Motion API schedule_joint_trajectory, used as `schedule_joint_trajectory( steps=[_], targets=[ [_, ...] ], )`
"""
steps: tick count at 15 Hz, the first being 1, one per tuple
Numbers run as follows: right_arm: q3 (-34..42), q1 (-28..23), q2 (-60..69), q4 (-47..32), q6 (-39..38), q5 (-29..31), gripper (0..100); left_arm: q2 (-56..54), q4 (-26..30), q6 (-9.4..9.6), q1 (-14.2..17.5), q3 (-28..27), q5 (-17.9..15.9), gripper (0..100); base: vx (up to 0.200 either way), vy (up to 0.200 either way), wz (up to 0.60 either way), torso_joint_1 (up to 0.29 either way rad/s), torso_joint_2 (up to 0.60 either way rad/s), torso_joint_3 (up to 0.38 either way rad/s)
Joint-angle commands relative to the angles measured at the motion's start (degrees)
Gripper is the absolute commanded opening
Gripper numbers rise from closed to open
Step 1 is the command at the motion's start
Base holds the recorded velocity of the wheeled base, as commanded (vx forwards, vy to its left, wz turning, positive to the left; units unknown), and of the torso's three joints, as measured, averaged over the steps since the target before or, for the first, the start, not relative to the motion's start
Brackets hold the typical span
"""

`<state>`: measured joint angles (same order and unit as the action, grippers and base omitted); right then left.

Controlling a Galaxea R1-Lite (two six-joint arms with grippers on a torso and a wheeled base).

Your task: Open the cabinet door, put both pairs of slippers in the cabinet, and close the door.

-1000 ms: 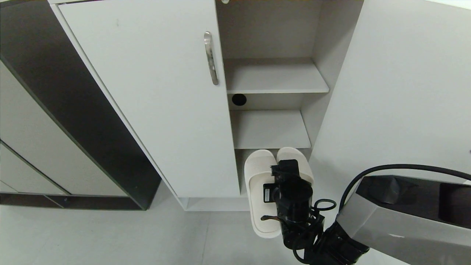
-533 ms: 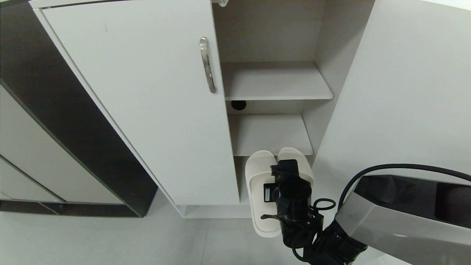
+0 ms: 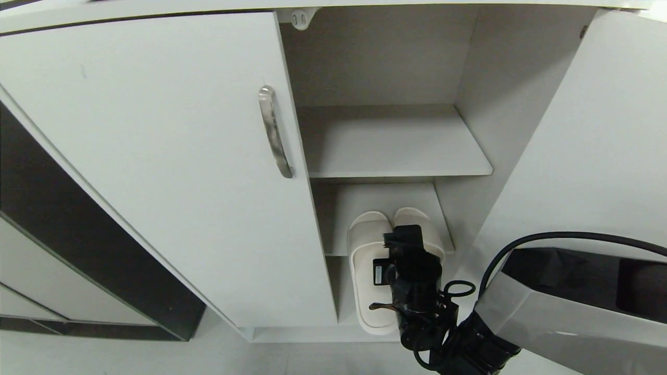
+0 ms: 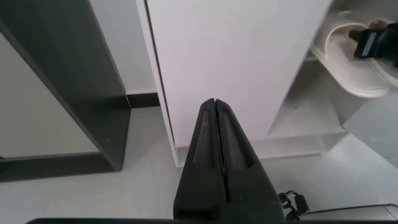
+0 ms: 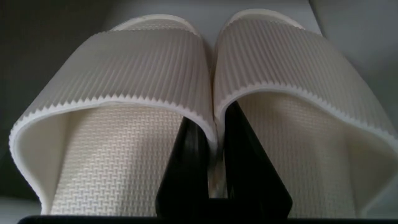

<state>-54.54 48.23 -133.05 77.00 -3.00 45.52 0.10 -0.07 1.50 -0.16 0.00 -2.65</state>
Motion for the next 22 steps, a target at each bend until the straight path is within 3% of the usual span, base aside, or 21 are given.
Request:
schedule_joint_trajectory(
  steps=[1,7,13,16,17,22],
  targets=[
    [0.2,-0.1,0.1,0.1,-0.1,0.0,0,0.1,0.0,-0.01,0.0,0.0,0.0,0,0.0,0.0,0.0,0.0,0.0,0.0],
    [-1.4,-2.0,-0.1,-0.4,0.1,-0.6,0,0.1,0.0,-0.01,0.0,0.0,0.0,0,0.0,0.0,0.0,0.0,0.0,0.0],
    [-20.5,-7.7,-5.6,-13.0,0.3,-4.7,0,0.1,0.0,-0.09,0.0,0.0,0.0,0,0.0,0.0,0.0,0.0,0.0,0.0],
    [-25.8,-8.9,-7.5,-15.7,0.4,-4.8,0,0.1,0.0,-0.09,0.0,0.0,0.0,0,0.0,0.0,0.0,0.0,0.0,0.0],
    [-31.4,-10.1,-9.7,-17.8,2.1,-6.1,0,0.1,0.0,-0.18,0.0,0.0,0.0,0,0.0,0.0,0.0,0.0,0.0,0.0],
    [-39.3,-11.0,-10.9,-23.5,3.0,-6.4,0,0.1,0.0,-0.18,0.0,0.0,0.0,0,0.0,0.0,0.0,0.0,0.0,0.0]
  ],
)
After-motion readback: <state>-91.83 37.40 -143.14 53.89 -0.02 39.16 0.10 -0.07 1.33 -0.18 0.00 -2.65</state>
